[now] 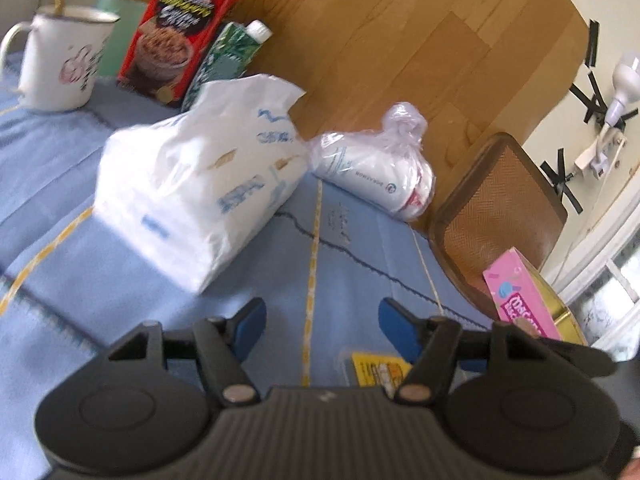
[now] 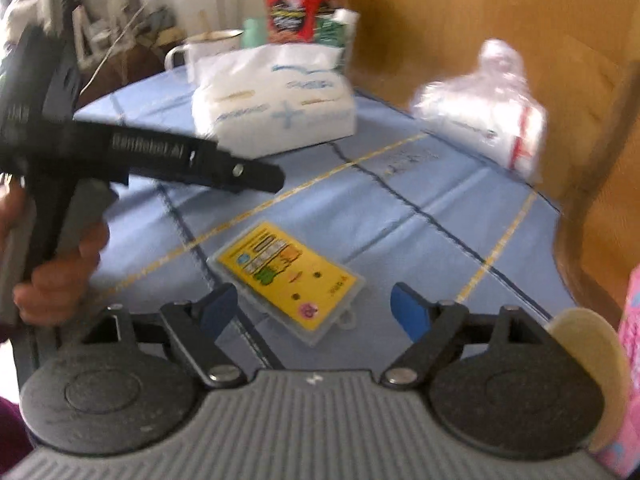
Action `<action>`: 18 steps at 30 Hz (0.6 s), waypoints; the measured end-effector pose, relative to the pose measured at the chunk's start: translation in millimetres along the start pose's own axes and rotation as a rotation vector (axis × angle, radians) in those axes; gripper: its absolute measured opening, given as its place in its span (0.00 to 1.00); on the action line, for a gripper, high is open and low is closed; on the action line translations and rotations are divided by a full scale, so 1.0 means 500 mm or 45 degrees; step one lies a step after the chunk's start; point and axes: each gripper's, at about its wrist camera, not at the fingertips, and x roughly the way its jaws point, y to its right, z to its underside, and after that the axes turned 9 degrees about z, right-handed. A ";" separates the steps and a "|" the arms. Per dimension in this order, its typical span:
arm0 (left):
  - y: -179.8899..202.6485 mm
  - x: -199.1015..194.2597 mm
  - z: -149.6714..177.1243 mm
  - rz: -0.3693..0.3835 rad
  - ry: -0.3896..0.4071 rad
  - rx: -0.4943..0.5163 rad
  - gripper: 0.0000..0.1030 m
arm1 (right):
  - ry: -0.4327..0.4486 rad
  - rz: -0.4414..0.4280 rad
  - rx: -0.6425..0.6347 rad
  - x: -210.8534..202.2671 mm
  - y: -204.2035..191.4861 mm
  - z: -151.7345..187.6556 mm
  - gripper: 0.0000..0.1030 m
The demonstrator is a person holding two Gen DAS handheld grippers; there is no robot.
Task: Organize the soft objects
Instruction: 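Set the card pack on the tablecloth and open the right gripper, then grasp the yellow card pack with the left gripper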
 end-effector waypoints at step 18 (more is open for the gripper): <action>0.052 -0.057 0.069 0.097 -0.195 -0.040 0.61 | 0.136 0.022 0.411 -0.022 -0.036 0.081 0.61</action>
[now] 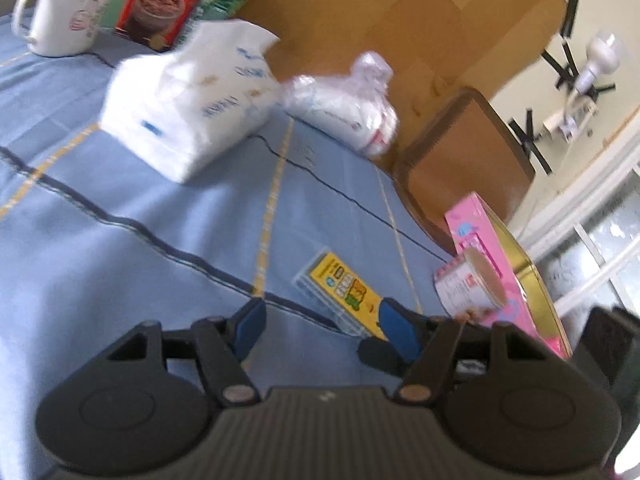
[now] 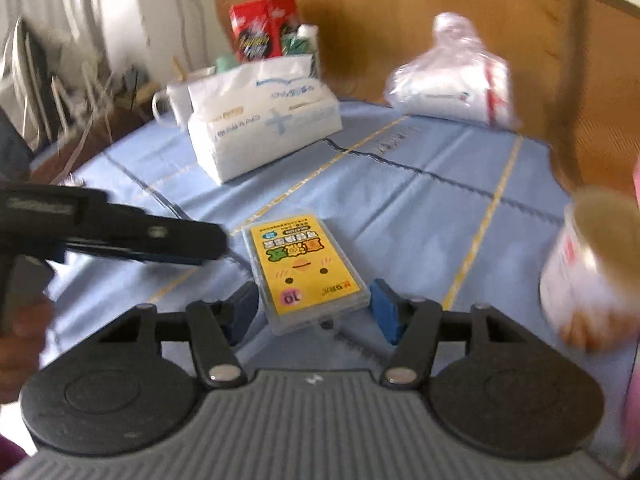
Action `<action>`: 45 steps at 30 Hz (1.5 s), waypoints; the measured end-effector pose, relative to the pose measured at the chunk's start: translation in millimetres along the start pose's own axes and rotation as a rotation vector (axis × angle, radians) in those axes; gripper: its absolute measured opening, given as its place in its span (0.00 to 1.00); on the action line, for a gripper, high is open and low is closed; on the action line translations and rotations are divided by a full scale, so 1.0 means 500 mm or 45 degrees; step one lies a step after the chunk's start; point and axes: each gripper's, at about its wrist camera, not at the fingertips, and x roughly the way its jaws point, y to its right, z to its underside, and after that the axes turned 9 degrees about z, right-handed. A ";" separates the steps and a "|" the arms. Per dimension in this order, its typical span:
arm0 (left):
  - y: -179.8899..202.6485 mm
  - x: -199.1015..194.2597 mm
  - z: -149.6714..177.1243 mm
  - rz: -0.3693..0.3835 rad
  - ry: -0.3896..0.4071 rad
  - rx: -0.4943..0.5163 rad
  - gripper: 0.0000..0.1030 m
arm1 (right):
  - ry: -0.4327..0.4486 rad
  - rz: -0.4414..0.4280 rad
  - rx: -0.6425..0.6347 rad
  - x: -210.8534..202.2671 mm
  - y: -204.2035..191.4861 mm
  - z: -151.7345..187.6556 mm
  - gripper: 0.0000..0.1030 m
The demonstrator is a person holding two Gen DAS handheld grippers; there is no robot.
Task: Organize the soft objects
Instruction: 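Grasp the yellow card pack with the left gripper, then carry the card pack into the pink tin and open the left gripper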
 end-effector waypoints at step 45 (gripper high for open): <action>0.493 0.395 -0.024 0.211 -0.289 0.568 0.42 | 0.575 0.819 0.585 -0.265 0.407 0.101 0.61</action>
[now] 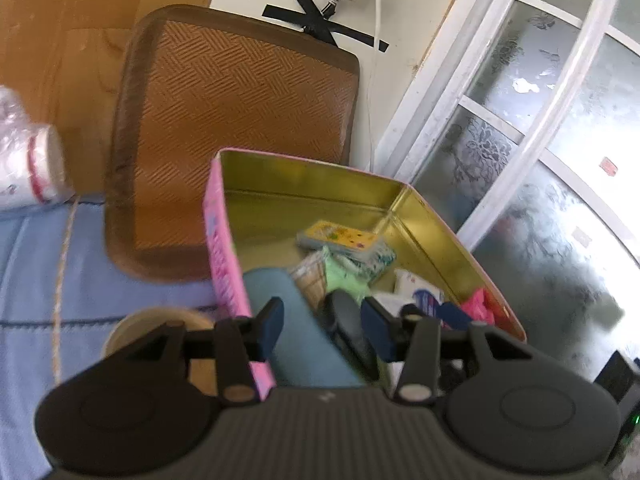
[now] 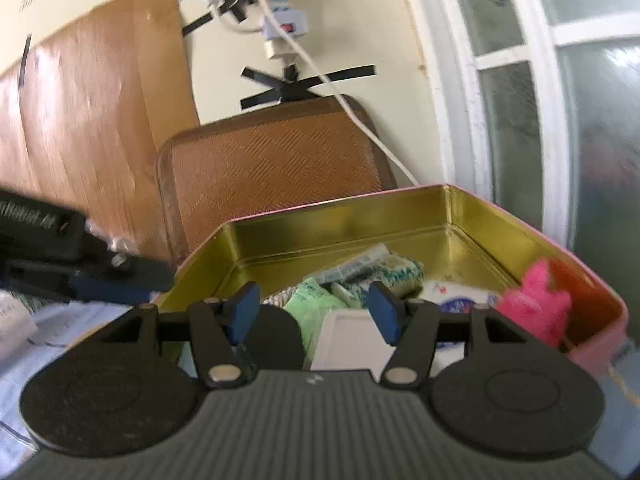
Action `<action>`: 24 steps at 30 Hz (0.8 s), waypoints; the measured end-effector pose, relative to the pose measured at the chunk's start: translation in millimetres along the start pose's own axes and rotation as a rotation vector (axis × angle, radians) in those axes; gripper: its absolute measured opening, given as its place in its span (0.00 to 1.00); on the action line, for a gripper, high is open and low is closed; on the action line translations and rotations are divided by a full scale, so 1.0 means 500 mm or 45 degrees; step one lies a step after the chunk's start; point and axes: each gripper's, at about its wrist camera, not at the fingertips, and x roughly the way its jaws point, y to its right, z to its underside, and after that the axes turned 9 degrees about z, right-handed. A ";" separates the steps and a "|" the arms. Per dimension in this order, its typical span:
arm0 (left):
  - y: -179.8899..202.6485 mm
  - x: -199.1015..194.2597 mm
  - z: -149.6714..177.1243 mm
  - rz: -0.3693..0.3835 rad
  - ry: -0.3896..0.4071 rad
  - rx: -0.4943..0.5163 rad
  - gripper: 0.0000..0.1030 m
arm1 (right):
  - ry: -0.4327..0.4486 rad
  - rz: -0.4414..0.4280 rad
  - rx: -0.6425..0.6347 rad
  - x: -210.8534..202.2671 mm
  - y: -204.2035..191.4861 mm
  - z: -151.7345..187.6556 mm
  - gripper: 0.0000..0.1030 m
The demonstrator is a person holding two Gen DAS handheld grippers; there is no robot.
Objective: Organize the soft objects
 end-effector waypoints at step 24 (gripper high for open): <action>-0.031 -0.236 0.214 -0.599 0.129 0.228 1.00 | 0.024 -0.047 0.155 -0.206 -0.132 0.078 0.88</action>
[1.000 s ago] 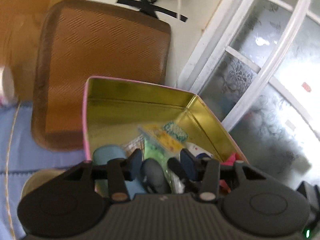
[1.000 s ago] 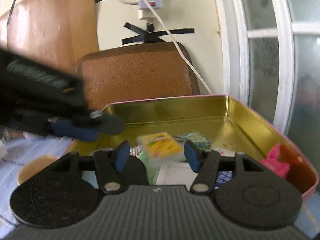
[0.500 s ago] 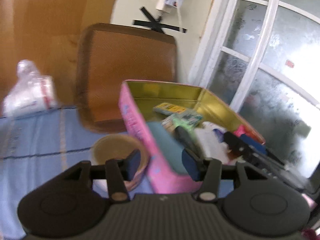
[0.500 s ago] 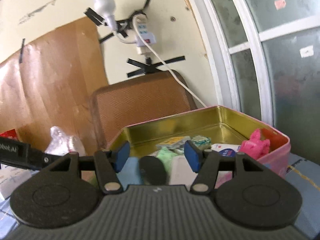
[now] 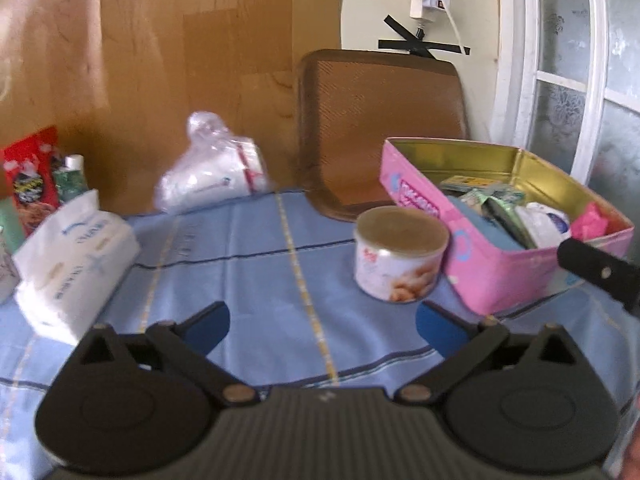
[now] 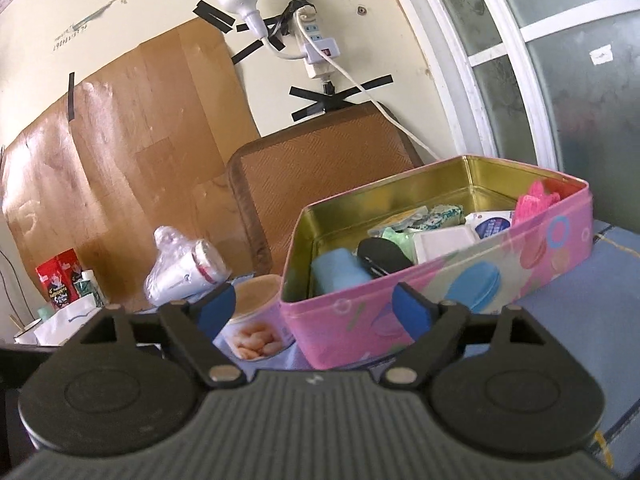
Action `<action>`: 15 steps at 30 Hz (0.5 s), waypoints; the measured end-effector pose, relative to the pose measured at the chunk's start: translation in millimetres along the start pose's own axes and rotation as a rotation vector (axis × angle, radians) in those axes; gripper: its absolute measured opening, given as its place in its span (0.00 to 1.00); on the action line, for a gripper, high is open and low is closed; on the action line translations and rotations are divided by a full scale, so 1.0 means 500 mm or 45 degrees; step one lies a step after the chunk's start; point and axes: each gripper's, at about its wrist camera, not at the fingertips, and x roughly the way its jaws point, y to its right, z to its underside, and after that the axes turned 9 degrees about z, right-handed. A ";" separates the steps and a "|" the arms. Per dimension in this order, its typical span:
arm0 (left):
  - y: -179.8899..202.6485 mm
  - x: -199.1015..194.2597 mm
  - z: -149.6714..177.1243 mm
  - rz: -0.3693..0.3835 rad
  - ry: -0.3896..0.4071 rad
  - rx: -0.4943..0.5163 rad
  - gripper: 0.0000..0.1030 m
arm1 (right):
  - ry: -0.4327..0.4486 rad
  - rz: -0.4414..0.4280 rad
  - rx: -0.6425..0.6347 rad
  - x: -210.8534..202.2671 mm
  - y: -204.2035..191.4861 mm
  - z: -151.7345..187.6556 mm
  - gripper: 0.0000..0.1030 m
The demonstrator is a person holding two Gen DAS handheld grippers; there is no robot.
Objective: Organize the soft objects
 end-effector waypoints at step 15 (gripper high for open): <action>0.012 -0.033 0.038 0.004 -0.002 -0.013 1.00 | 0.007 -0.008 -0.043 -0.046 -0.031 0.015 0.90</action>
